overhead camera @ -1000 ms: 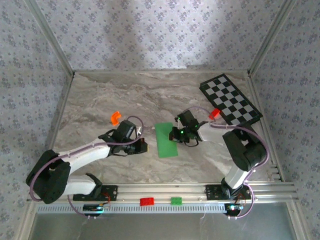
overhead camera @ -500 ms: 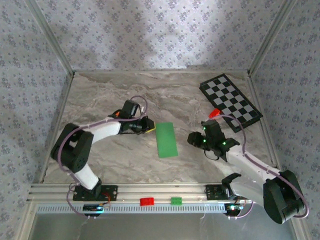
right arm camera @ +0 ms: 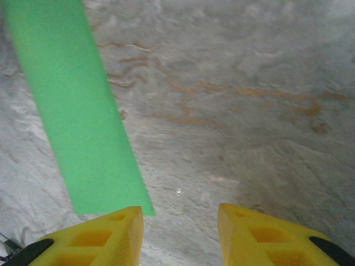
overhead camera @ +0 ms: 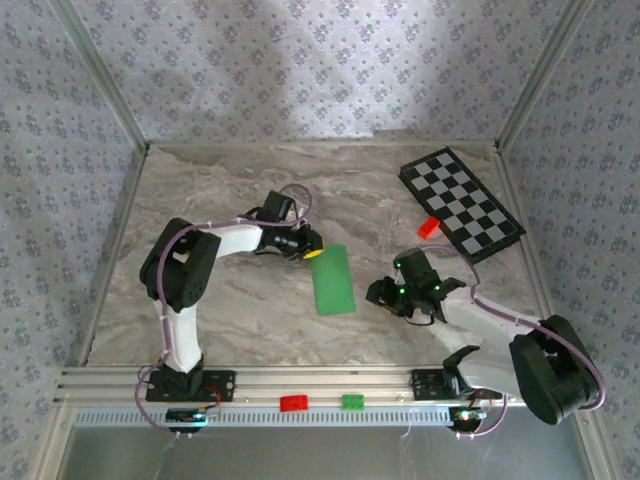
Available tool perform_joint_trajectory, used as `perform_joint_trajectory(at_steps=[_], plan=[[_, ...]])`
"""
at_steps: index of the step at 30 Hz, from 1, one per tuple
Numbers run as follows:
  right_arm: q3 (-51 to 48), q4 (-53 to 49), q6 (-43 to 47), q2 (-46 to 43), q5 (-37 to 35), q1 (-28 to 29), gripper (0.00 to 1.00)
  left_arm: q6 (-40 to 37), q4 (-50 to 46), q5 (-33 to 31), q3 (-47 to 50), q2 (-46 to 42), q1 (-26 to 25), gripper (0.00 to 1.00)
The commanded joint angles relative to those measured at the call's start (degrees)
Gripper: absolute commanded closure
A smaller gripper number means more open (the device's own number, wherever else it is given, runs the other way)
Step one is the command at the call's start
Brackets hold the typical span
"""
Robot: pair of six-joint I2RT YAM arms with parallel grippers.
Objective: Fold a paper plane with a square sheet of paper (pick it up from the middle)
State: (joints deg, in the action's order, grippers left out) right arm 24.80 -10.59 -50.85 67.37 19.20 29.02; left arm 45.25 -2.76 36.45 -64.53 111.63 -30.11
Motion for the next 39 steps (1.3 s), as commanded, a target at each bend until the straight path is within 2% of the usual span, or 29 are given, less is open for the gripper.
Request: perform_joint_trajectory(at_steps=[1,15,28,35,39], plan=[[2.0,-4.9,-1.4,0.6,-2.0,-0.1,0.59,-2.9,-3.8,0.6,-2.6,1.9,-1.1,0.82],[-0.5,-0.8,-2.6,-2.2,2.2,-1.9,0.57,-5.1,-4.8,-2.0,1.2,3.1,-1.3,0.83],[2.3,11.1,-4.7,8.0,11.3,0.9,0.5,-4.6,-4.2,-1.6,2.1,2.7,-1.3,0.83],[3.5,15.3,-5.7,11.9,12.1,2.0,0.5,-4.0,-3.3,-1.2,2.5,2.6,-1.3,0.83],[3.7,20.3,-7.0,13.9,16.1,1.6,0.51,-3.7,-2.8,-0.5,2.6,2.7,-1.3,0.83]])
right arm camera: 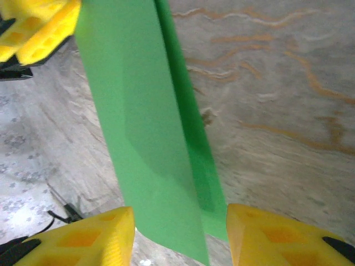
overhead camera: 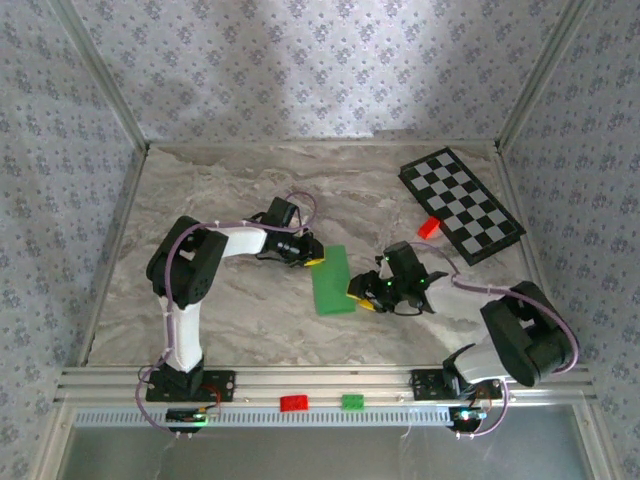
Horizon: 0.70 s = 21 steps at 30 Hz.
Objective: Fold a paper plane with a square sheet of paper (pick it up from the middle)
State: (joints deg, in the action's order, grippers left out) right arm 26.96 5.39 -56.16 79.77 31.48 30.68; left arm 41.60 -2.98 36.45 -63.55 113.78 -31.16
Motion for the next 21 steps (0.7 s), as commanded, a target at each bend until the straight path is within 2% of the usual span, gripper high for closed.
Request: perform_joint_trajectory(at_steps=[1,7,13,18,21], plan=[[1.5,5.3,-2.1,1.8,4.1,0.0,0.51,-0.1,-2.6,-0.6,1.7,0.5,-0.3,0.83],[1.5,5.0,-2.4,3.0,3.6,-1.1,0.51,0.5,-1.5,0.1,1.9,0.1,-0.2,0.83],[-0.1,-12.7,0.3,-5.2,-8.4,-5.5,0.52,-0.8,-1.1,1.5,2.6,-1.4,-0.7,0.84],[-5.7,-12.9,1.3,-13.3,-6.0,-14.2,0.53,-4.6,-3.5,1.7,2.7,-3.4,-2.5,0.84],[-6.2,-14.7,3.9,-16.0,-5.0,-17.1,0.53,-4.6,-2.9,-0.7,3.4,-6.5,-3.1,0.83]])
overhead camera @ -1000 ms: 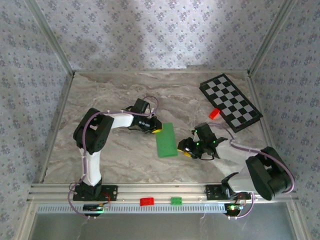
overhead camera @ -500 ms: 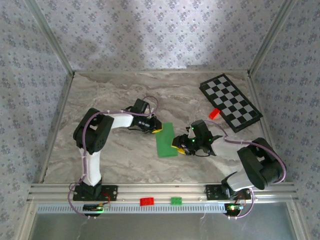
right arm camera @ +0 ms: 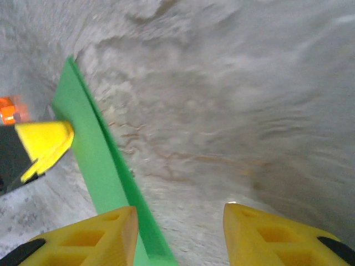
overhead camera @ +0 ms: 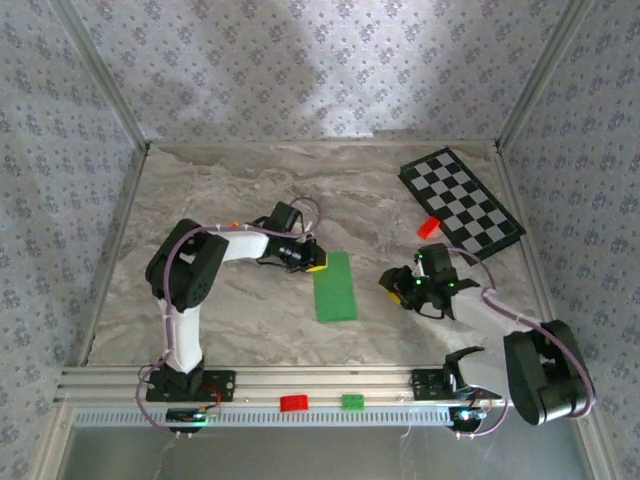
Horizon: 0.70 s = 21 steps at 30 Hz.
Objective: Fold a paper plane with a square sheet of paper (pick it up from the middle)
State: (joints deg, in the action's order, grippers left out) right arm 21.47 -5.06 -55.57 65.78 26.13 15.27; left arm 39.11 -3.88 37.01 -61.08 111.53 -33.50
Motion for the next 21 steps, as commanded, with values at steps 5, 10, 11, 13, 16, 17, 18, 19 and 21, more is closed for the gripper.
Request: perform_joint_trajectory(at_steps=[5,10,11,13,16,17,18,19,21], plan=[[-0.6,-5.6,5.5,-2.5,1.9,-3.5,0.54,-2.4,-2.1,-4.0,-0.5,-8.0,-1.0,0.81],[-0.8,-2.8,5.5,-2.4,4.4,-3.3,0.53,-2.8,-4.1,-3.7,-2.9,-5.9,-1.0,0.82],[-0.9,-2.2,5.4,-2.5,4.9,-3.0,0.53,-2.7,-4.1,-3.6,-2.9,-5.4,-0.9,0.82],[-0.7,-1.5,5.0,-2.5,5.6,-2.2,0.53,-2.3,-4.0,-3.5,-2.7,-4.4,-1.0,0.82],[0.0,-1.6,4.8,-2.4,5.5,-0.4,0.53,-2.1,-4.3,-4.1,-2.1,-3.6,-0.9,0.83],[0.2,-1.7,4.7,-2.4,5.3,0.2,0.53,-2.2,-4.3,-4.5,-1.8,-3.3,-0.9,0.83],[0.4,-1.7,4.6,-2.4,5.0,0.8,0.53,-2.2,-4.3,-4.9,-1.2,-3.2,-0.9,0.83],[0.5,-1.8,4.4,-2.4,4.7,1.5,0.53,-2.2,-4.1,-5.1,-0.8,-3.0,-0.8,0.84],[0.8,-1.5,4.2,-2.2,4.3,3.0,0.53,-1.6,-2.4,-4.7,0.6,-2.7,-0.6,0.84]])
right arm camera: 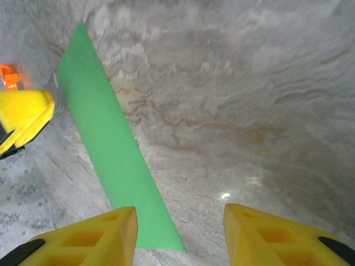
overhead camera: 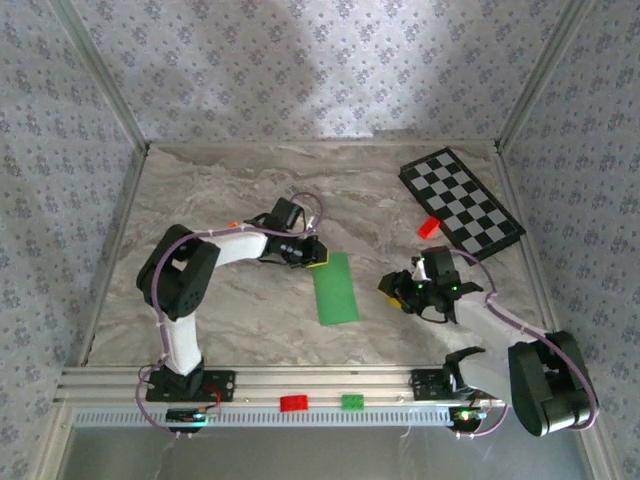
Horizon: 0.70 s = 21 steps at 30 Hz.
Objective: Fold a paper plane with a square sheet of paper (pick it up from the middle)
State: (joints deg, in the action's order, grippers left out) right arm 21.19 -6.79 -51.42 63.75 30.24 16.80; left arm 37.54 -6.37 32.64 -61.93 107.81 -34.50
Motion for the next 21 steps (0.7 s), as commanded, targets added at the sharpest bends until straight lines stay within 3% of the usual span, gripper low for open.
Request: perform_joint_trajectory(at_steps=[1,10,21], plan=[[1.4,0.4,0.0,0.1,0.1,2.4,0.52,0.5,0.8,-0.2,2.0,1.4,0.6,0.84],[4.6,2.8,-1.2,8.0,1.7,11.9,0.48,3.9,8.0,1.1,7.5,3.4,1.6,0.85],[6.8,13.3,-5.0,15.8,3.6,16.3,0.5,3.2,7.4,2.5,6.7,3.9,1.8,0.85]])
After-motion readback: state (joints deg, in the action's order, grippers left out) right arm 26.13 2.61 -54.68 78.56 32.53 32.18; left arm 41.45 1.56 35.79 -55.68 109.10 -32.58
